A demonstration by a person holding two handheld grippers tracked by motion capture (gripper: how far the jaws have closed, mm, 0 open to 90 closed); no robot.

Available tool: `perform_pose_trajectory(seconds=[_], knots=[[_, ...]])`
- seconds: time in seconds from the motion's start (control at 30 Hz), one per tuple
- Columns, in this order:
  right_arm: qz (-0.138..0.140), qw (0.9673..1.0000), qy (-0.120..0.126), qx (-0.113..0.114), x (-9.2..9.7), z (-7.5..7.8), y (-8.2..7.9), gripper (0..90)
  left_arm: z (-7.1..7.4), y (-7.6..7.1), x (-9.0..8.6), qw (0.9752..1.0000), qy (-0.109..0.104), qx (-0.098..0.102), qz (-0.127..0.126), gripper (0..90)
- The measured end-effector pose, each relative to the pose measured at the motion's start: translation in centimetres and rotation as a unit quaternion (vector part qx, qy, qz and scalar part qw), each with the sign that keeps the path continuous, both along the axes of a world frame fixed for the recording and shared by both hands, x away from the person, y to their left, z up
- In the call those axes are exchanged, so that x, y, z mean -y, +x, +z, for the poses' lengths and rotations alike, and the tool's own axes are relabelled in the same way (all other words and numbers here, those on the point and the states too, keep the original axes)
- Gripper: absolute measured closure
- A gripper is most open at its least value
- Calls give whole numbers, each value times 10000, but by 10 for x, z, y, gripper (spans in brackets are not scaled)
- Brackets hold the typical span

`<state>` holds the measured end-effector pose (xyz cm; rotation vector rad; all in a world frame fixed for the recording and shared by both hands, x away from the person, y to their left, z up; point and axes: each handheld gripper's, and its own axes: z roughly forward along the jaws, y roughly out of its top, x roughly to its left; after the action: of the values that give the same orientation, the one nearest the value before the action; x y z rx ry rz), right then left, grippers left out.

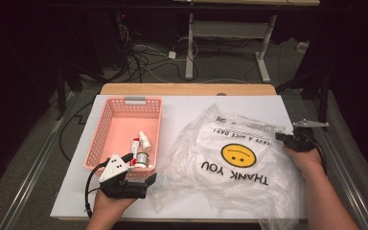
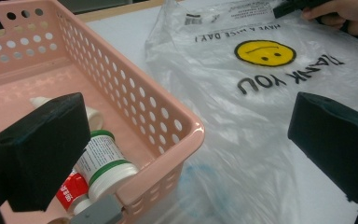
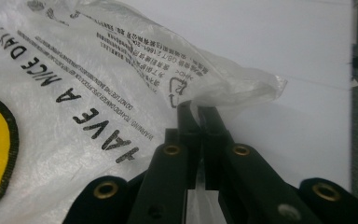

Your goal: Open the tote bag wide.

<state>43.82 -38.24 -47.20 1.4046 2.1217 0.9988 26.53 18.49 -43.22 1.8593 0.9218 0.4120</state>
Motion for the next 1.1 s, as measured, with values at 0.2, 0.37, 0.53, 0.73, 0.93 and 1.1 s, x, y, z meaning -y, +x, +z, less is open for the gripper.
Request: perform_pose_trajectory(seconds=[0.2,0.37,0.53,0.73,0.93,1.1], knots=[[-426,9988,166,191,12,13,13,900,4,2,-2,9999,85,43,-64,0],[-826,9955,246,406,22,22,22,900,6,2,-8,9999,119,103,-23,0],[-1243,9898,367,594,33,23,23,900,3,2,-16,9999,18,116,118,0],[-1496,9863,398,570,41,11,4,900,1,3,-16,9999,10,84,128,0],[-1579,9857,289,521,47,6,-20,900,0,2,-16,9997,-19,44,251,0],[-1420,9886,247,430,42,-1,-37,827,-1,3,-16,9998,-56,-72,188,0]])
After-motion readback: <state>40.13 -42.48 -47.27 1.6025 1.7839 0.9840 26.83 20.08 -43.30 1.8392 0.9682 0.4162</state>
